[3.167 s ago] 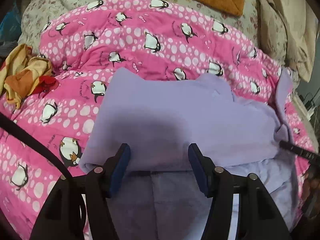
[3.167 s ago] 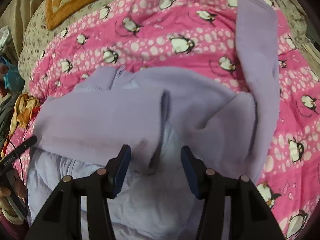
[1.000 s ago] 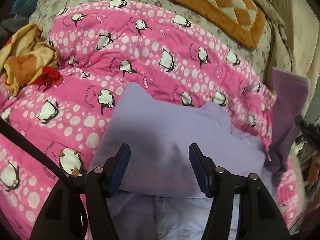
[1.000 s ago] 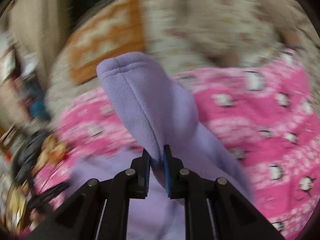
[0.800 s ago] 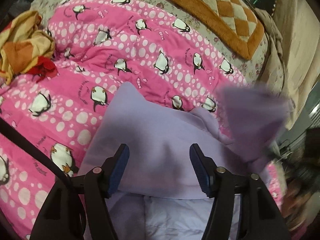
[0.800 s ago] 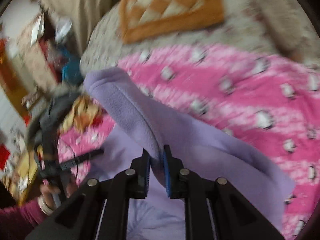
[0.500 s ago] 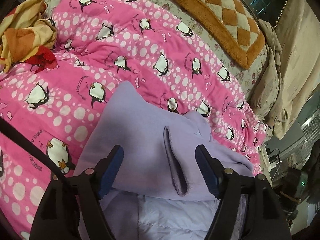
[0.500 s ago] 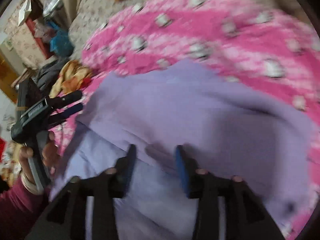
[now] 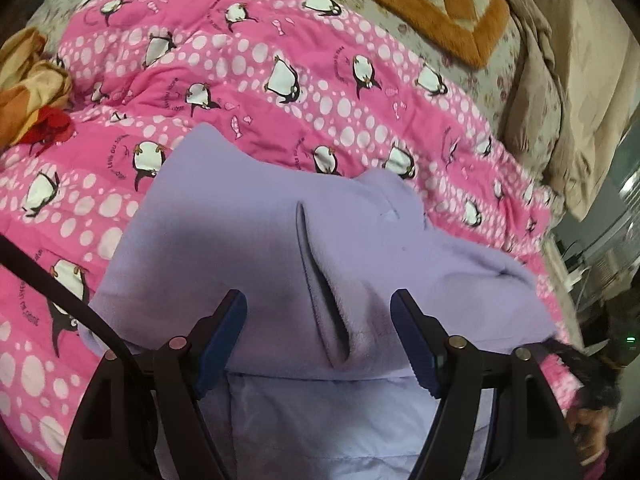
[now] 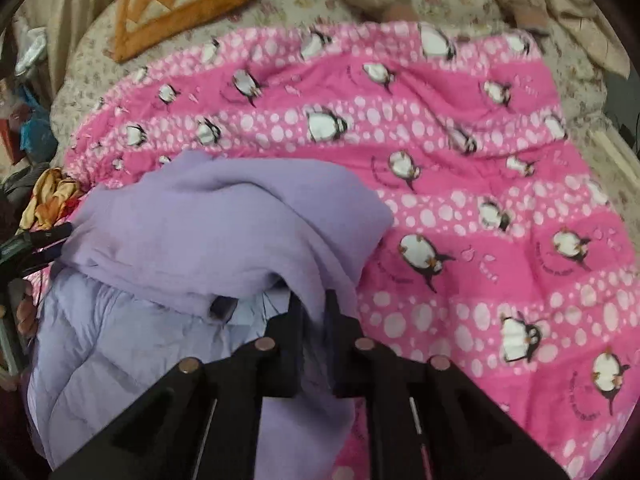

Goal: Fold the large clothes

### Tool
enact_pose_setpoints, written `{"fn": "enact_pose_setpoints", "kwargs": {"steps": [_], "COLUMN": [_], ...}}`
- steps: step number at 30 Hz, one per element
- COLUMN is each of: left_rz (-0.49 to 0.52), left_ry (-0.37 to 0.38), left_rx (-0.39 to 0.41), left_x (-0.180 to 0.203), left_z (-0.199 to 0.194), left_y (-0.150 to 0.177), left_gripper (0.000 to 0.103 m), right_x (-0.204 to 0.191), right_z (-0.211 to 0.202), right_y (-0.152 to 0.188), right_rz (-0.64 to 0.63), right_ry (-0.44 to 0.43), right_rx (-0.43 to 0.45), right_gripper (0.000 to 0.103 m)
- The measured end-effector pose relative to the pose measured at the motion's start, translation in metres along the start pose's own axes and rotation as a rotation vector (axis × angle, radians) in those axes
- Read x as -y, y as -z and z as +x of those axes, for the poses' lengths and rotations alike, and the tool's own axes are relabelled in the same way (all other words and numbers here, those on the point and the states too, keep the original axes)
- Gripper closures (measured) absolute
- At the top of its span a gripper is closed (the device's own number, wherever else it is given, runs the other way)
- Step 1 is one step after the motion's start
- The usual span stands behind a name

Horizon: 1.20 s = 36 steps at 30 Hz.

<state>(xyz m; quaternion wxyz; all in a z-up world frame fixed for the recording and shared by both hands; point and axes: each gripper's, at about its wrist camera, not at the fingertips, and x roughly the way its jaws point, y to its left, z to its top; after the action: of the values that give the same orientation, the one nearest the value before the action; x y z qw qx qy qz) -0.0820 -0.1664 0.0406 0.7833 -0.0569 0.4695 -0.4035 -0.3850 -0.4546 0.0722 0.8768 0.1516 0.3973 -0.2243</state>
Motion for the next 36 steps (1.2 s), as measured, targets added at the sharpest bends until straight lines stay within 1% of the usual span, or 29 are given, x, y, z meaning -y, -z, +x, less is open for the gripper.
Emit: {"fn": "enact_pose_setpoints", "kwargs": {"steps": [2,4,5,6,7,8,9,10,11,12,13,14,15,17,19,21,22,23,24,25,26,27,28,30,31,33,34,35,36], "left_rz": [0.01,0.008,0.006,0.005,0.005,0.007,0.01,0.014,0.016,0.014,0.011,0.009,0.012,0.033,0.059,0.086,0.1,0.113,0.123,0.13,0.143,0.154,0.168,0.178,0.176,0.168,0.163,0.161,0.16], "left_ry": [-0.004,0.004,0.006,0.006,0.007,0.012,0.013,0.012,0.008,0.006,0.004,0.0,-0.006,-0.021,-0.038,-0.053,-0.061,-0.066,-0.068,-0.067,-0.071,-0.076,-0.084,-0.088,-0.085,-0.076,-0.073,-0.072,-0.072], "left_rx": [-0.001,-0.003,-0.005,-0.008,-0.009,-0.004,0.0,0.005,0.004,-0.001,-0.008,-0.016,-0.019,-0.017,-0.012,-0.014,-0.016,-0.018,-0.02,-0.022,-0.024,-0.026,-0.026,-0.03,-0.03,-0.031,-0.031,-0.03,-0.029], "left_x": [0.002,0.004,0.005,0.005,0.006,0.007,0.007,0.008,0.008,0.008,0.007,0.006,0.006,0.008,0.012,0.015,0.016,0.016,0.017,0.018,0.019,0.021,0.023,0.024,0.023,0.022,0.021,0.021,0.021], "left_z": [0.0,0.001,0.002,0.002,0.001,-0.001,-0.002,-0.002,-0.001,0.001,0.004,0.007,0.009,0.011,0.013,0.016,0.018,0.02,0.022,0.024,0.026,0.028,0.03,0.032,0.032,0.032,0.032,0.032,0.031], "left_y": [0.0,-0.001,-0.001,-0.001,0.0,0.0,-0.001,-0.001,-0.001,0.0,0.0,0.001,0.003,0.005,0.007,0.01,0.011,0.013,0.014,0.015,0.016,0.017,0.018,0.019,0.019,0.018,0.018,0.018,0.018], "left_gripper": [0.058,0.058,0.058,0.058,0.058,0.058,0.058,0.058,0.058,0.058,0.058,0.058,0.058,0.058,0.058,0.058,0.058,0.058,0.058,0.057,0.056,0.055,0.054,0.053,0.053,0.053,0.053,0.053,0.053], "right_x": [0.005,0.009,0.01,0.01,0.01,0.011,0.018,0.025,0.033,0.044,0.056,0.065,0.074,0.084,0.084,0.08,0.078,0.078,0.079,0.079,0.08,0.08,0.08,0.073,0.074,0.083,0.09,0.094,0.097], "right_z": [-0.016,-0.012,-0.004,0.005,0.005,0.0,-0.011,-0.02,-0.029,-0.041,-0.052,-0.058,-0.058,-0.038,-0.002,0.045,0.061,0.075,0.078,0.075,0.07,0.068,0.07,0.085,0.091,0.091,0.084,0.078,0.066], "right_y": [0.01,0.03,0.039,0.051,0.054,0.055,0.051,0.046,0.042,0.037,0.031,0.025,0.018,0.003,-0.01,-0.018,-0.018,-0.021,-0.026,-0.029,-0.036,-0.04,-0.041,-0.043,-0.042,-0.04,-0.036,-0.033,-0.026], "right_rz": [-0.023,-0.003,-0.003,-0.031,-0.044,-0.036,0.004,0.05,0.093,0.152,0.209,0.258,0.309,0.376,0.404,0.436,0.459,0.493,0.499,0.477,0.442,0.421,0.396,0.305,0.293,0.357,0.418,0.462,0.504], "right_ry": [0.007,0.001,0.001,0.017,0.024,0.012,-0.02,-0.048,-0.067,-0.088,-0.099,-0.096,-0.092,-0.13,-0.18,-0.253,-0.278,-0.294,-0.278,-0.259,-0.217,-0.167,-0.122,0.003,0.012,-0.035,-0.06,-0.072,-0.086], "right_rx": [0.011,-0.06,-0.111,-0.157,-0.153,-0.132,-0.112,-0.099,-0.082,-0.041,0.015,0.056,0.075,0.028,-0.034,-0.132,-0.165,-0.179,-0.141,-0.098,-0.043,-0.012,-0.006,-0.047,-0.065,-0.058,-0.047,-0.041,-0.034], "right_gripper": [0.095,0.095,0.095,0.095,0.094,0.092,0.089,0.078,0.058,0.049,0.037,0.035,0.035,0.035,0.035,0.035,0.036,0.046,0.059,0.079,0.079,0.08,0.082,0.083,0.083,0.079,0.071,0.066,0.066]}}
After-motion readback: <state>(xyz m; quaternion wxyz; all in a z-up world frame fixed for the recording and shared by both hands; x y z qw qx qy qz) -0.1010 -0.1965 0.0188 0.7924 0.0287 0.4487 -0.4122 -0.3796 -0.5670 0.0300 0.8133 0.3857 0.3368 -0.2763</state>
